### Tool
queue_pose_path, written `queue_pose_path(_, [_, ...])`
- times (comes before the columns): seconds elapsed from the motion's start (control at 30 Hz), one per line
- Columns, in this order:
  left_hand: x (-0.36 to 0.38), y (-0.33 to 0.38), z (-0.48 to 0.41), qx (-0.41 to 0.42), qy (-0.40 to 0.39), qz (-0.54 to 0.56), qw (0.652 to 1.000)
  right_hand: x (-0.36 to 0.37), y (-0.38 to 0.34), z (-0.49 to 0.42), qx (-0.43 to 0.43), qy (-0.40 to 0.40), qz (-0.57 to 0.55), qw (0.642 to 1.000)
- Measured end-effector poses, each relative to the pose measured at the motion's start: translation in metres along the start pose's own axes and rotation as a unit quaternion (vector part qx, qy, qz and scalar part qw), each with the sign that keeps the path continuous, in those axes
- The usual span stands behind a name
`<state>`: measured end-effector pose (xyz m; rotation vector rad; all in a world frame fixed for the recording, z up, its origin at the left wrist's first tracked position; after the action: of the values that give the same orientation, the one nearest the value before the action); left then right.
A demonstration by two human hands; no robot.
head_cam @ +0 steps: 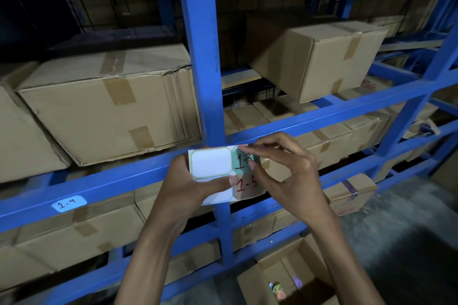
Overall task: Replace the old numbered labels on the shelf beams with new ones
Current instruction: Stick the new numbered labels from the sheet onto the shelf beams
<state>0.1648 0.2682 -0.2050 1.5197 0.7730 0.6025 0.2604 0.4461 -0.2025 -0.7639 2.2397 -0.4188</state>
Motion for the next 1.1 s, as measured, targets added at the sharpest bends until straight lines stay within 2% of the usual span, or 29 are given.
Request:
queue_pose_path(0.27, [-0.005, -0.002, 0.000, 0.010, -0.017, 0.028, 0.999, 0.005, -0.010, -0.005, 0.044, 0.008, -0.023, 0.999])
queue_pose_path(0.47, [-0.008, -0.014, 0.001, 0.004, -0.015, 0.069, 0.998, 0.014, -0.018, -0.007, 0.153, -0.011, -0.148, 0.977])
queue_pose_path(0.77, [-0.016, -0.010, 0.006, 0.028, -0.032, 0.062, 0.997, 0.023, -0.025, -0.010, 0.178, -0.031, -0.172, 0.968])
queue_pose_path(0.9, [-0.021, -0.012, 0.009, 0.033, -0.001, 0.039, 0.999, 0.033, -0.019, -0.007, 0.207, -0.017, -0.153, 0.966])
queue_pose_path(1.0, [-0.024, -0.016, 0.011, 0.023, 0.024, 0.036, 0.999, 0.041, -0.014, -0.006, 0.234, -0.018, -0.180, 0.955])
queue_pose_path(1.1, [-0.028, -0.021, 0.009, 0.004, 0.045, 0.064, 0.997, 0.044, -0.009, -0.006, 0.264, 0.009, -0.303, 0.915])
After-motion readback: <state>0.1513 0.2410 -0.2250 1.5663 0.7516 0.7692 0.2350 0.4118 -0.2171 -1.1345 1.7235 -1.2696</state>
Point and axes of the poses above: each hand's wrist, its own z-axis away from the middle knuckle, its own x-axis out of the palm, y = z × x, the point moved 3 cm from there along -z, towards the middle knuckle, and after that the axes turned 11 degrees about -y, right-handed, at the moved point
